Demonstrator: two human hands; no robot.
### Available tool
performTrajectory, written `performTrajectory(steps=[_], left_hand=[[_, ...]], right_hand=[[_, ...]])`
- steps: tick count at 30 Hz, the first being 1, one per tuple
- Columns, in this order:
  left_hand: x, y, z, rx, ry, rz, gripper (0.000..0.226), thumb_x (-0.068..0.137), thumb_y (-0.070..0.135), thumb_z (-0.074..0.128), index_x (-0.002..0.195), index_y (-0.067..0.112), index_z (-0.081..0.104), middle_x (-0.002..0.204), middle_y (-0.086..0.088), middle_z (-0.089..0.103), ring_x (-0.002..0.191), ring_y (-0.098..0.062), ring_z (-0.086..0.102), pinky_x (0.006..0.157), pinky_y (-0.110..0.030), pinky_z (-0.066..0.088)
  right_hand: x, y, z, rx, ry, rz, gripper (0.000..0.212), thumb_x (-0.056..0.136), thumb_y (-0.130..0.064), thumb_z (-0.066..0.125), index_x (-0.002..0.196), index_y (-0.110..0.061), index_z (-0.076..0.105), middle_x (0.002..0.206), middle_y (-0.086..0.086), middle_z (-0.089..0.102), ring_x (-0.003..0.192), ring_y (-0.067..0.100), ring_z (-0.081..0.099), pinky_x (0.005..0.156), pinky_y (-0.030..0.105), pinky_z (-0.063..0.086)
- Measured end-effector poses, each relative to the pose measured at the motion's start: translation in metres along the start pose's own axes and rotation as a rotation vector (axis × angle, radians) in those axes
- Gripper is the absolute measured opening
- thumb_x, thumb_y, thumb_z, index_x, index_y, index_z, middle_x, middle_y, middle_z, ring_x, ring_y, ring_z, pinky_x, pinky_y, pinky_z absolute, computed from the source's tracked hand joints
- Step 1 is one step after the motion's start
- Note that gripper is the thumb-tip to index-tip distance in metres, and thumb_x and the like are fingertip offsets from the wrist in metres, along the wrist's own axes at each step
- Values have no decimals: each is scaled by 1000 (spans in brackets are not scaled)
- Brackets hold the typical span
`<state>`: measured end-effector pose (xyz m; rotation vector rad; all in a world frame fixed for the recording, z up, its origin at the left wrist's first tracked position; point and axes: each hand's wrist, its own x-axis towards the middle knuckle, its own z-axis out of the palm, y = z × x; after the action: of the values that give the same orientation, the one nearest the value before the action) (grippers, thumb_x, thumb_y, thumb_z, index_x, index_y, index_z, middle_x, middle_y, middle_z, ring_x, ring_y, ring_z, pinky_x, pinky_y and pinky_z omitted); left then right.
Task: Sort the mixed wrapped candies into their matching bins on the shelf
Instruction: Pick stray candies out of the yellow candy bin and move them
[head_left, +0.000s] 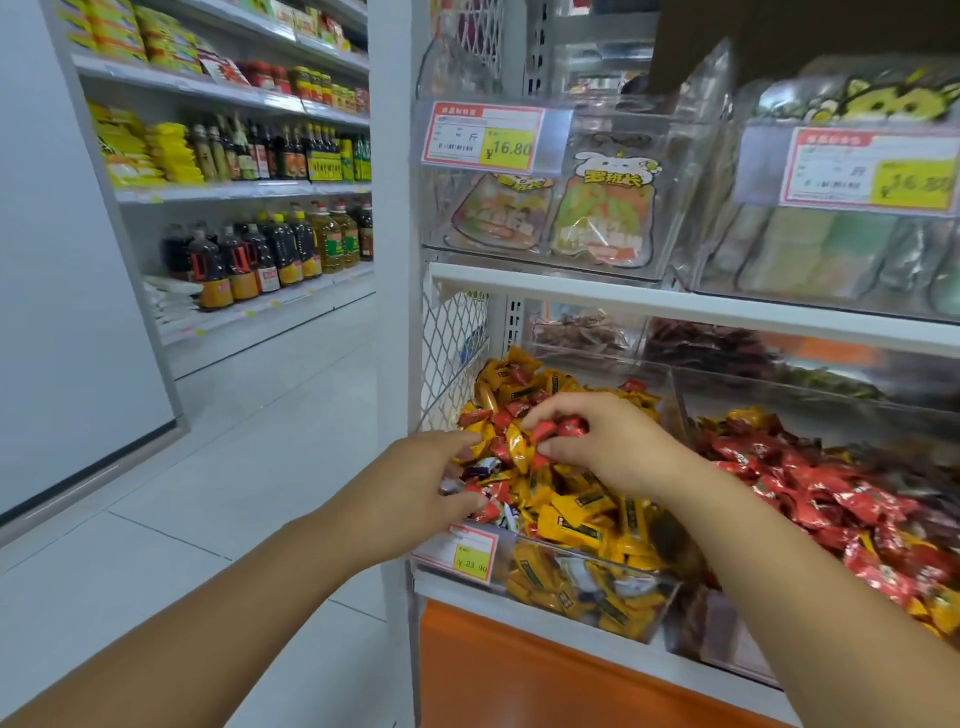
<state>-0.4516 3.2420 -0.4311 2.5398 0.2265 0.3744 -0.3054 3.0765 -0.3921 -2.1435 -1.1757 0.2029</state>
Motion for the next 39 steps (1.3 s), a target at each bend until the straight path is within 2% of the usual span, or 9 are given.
performTrajectory(steps=[4, 9, 12, 17, 21, 24, 28, 33, 39], left_hand=[[9, 8, 7, 91, -28, 23, 64, 90, 34, 65, 146, 27, 36, 142, 4, 48, 120, -8, 51, 91, -16, 38], [16, 7, 13, 99, -80, 54, 65, 88, 40, 66, 145, 28, 38, 139, 6, 49, 119, -4, 49, 87, -9, 36], [12, 3, 10, 35, -72, 77, 69, 80, 50, 67, 142, 35, 40, 127, 22, 47, 113, 5, 47, 79, 2, 32], [-6, -5, 5, 34, -16, 135, 49, 80, 48, 66, 127, 49, 49, 115, 34, 51, 100, 23, 48, 82, 1, 37], [-23, -10, -6, 95, 44, 173, 43, 79, 69, 52, 115, 47, 62, 100, 43, 54, 98, 23, 51, 81, 0, 40], [-34, -16, -15, 113, 67, 158, 40, 80, 65, 53, 115, 48, 62, 95, 46, 55, 95, 22, 54, 82, -2, 42], [-43, -27, -26, 164, 102, 123, 36, 88, 44, 62, 121, 54, 52, 97, 37, 62, 95, 23, 50, 81, -1, 40], [-49, -34, -25, 149, 69, 111, 41, 89, 44, 61, 123, 59, 43, 105, 37, 60, 98, 15, 52, 80, -4, 41], [-47, -37, -21, 166, 60, 74, 43, 89, 48, 58, 118, 66, 33, 103, 40, 53, 89, 9, 52, 70, -3, 39]], right_hand=[[-22, -2, -31, 70, 57, 23, 23, 86, -16, 70, 97, -36, 68, 86, -1, 71, 62, 6, 60, 55, 14, 47], [-52, 23, -80, -54, 316, 38, 25, 83, -11, 71, 95, -33, 69, 86, -18, 67, 67, -13, 57, 63, 2, 39], [-72, 49, -106, -184, 405, 146, 27, 83, -17, 73, 92, -41, 66, 94, -15, 69, 82, 3, 63, 75, 16, 46], [-80, 66, -115, -408, 170, 302, 43, 85, -35, 70, 125, -40, 58, 131, -9, 59, 120, 14, 54, 102, 28, 40], [-57, 19, -90, -270, 293, 67, 21, 92, -25, 62, 110, -30, 69, 110, -14, 67, 102, 1, 60, 85, 16, 40], [-37, -21, -45, -267, 36, -46, 20, 93, -28, 60, 109, -36, 69, 107, -22, 65, 97, -6, 58, 77, 3, 38], [-5, -28, 30, -258, -263, -52, 29, 93, -30, 62, 121, -30, 64, 121, -12, 63, 100, 0, 54, 82, 16, 41], [14, -13, 67, -233, -261, 20, 34, 85, -27, 72, 118, -23, 64, 109, 0, 63, 92, 15, 58, 78, 28, 49], [13, -25, 48, -57, -275, -93, 27, 86, -8, 68, 105, -28, 69, 89, -19, 60, 79, -5, 54, 65, 5, 41]])
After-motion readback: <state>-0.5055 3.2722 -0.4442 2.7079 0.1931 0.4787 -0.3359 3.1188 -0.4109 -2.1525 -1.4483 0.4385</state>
